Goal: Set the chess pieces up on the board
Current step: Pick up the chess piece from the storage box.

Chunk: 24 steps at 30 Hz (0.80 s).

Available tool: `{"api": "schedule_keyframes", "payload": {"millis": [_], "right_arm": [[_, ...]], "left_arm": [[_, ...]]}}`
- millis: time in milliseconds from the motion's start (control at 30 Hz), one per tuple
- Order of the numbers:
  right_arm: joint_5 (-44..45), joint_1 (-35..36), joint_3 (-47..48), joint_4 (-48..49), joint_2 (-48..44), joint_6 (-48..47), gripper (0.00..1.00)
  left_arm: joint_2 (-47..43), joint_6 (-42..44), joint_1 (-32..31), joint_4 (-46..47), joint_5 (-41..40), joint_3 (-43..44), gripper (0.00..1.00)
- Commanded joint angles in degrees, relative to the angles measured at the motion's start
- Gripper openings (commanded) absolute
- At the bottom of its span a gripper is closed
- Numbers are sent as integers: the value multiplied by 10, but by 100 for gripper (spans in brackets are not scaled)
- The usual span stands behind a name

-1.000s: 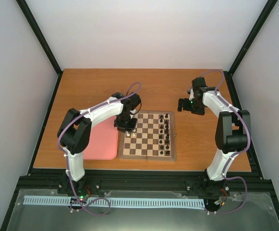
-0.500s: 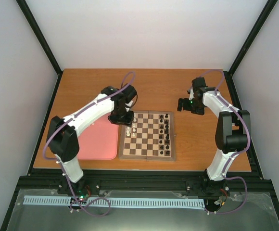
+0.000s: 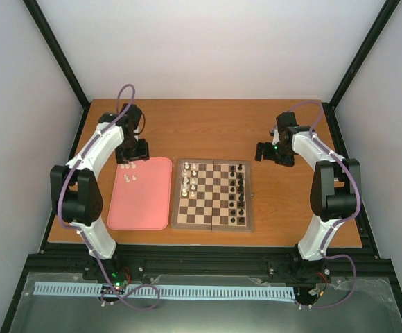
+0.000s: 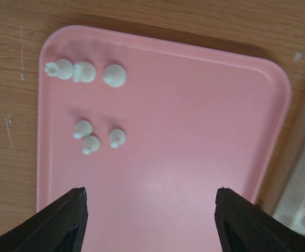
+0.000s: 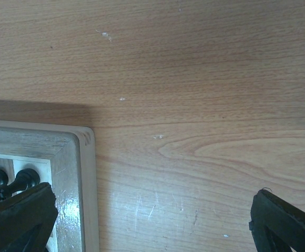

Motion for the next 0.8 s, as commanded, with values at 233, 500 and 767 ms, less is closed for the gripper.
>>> {"api": "schedule_keyframes", "payload": {"millis": [233, 500, 767], "right_arm": [[3, -5, 5, -5, -15, -3, 100], [-2, -5, 15, -8, -2, -1, 100], [3, -5, 14, -9, -2, -1, 100]], "left_arm": [[30, 23, 55, 73, -4, -74, 61], [58, 17, 66, 112, 22, -93, 51], [102, 13, 66, 116, 17, -72, 47]]}}
